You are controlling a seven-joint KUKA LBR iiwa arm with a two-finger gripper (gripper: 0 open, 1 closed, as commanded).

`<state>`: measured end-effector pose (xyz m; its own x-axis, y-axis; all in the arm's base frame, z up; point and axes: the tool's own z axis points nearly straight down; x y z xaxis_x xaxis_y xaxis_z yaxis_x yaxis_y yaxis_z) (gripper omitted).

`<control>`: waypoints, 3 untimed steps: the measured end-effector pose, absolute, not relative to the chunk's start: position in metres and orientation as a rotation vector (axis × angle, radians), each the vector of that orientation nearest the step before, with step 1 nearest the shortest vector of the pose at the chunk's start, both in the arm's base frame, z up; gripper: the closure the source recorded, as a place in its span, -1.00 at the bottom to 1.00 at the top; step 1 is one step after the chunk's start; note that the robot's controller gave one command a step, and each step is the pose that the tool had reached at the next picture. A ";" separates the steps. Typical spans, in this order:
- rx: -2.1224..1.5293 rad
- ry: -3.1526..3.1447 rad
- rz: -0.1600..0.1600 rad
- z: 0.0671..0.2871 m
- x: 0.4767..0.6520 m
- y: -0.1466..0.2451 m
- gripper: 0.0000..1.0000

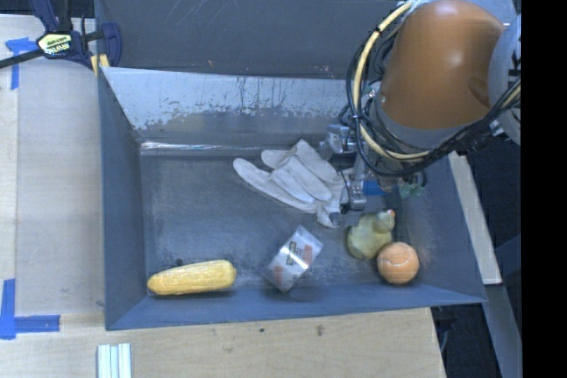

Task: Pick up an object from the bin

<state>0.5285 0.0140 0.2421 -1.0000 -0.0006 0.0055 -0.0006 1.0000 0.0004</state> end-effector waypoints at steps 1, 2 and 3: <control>0.001 -3.145 -0.001 0.247 0.530 0.014 -1.00; -0.084 -3.145 -0.001 0.234 0.533 0.008 -1.00; -0.152 -3.141 -0.001 0.222 0.531 0.001 -1.00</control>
Offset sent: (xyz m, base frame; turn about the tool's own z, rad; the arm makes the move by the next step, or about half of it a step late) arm 0.0070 -0.0218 -0.0381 0.1581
